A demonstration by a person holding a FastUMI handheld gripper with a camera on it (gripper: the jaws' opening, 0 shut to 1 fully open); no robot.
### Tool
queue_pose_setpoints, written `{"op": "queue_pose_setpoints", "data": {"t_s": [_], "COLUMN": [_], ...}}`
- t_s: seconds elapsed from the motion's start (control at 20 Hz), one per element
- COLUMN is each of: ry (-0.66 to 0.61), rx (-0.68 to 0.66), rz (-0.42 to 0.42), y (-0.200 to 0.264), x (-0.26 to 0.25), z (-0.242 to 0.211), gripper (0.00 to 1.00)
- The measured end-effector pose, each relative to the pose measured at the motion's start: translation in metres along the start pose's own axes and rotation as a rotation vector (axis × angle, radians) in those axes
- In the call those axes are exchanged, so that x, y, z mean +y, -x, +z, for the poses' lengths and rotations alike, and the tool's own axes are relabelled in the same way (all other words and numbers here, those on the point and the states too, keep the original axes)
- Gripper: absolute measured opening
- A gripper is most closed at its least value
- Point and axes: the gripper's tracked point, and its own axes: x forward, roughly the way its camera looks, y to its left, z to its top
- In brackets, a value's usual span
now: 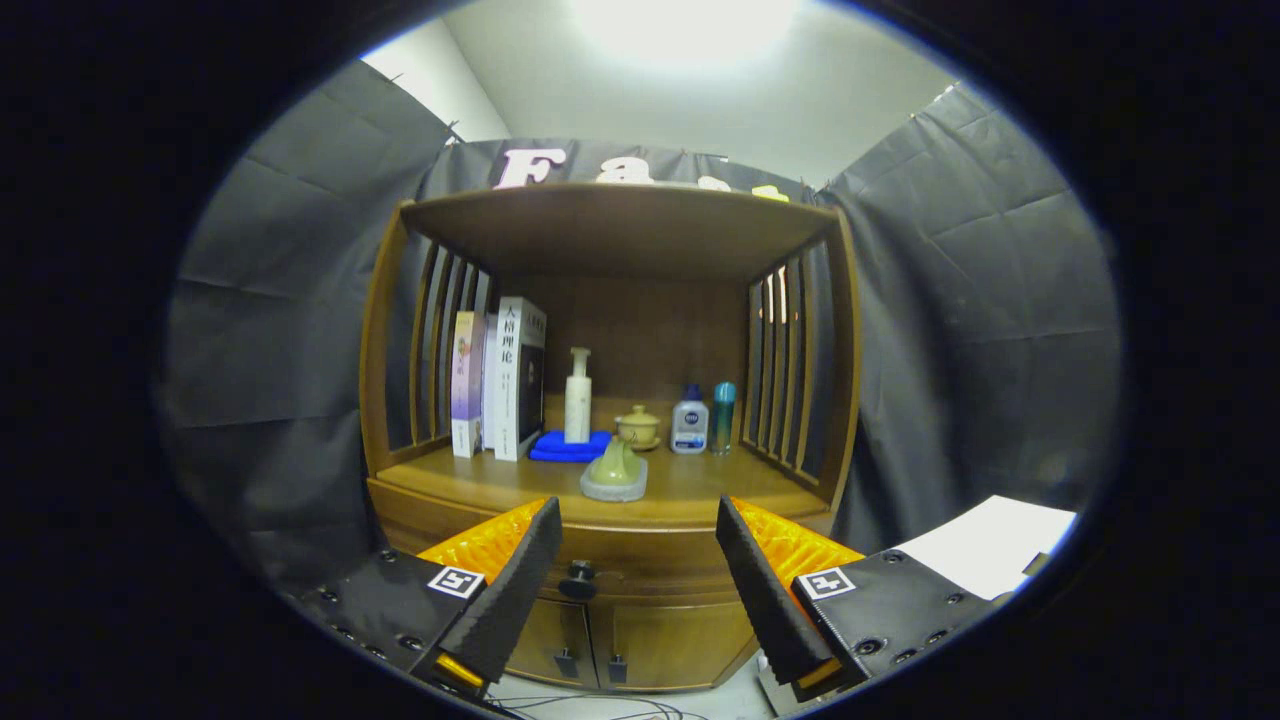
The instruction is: Pull open the drawer, take out the items inside it, and place them on the countertop above the cabinet.
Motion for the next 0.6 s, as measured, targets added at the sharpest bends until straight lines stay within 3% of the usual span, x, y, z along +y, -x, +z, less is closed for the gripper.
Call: {"op": "queue_pose_setpoints", "data": {"t_s": [0.35, 0.6], "ry": [-0.025, -0.038], "rx": [-0.069, -0.069], "rz": [-0.009, -0.019], "y": [0.040, 0.051], "x": [-0.020, -0.029], "z": [0.052, 0.052], "gripper": [0.98, 0.98]}}
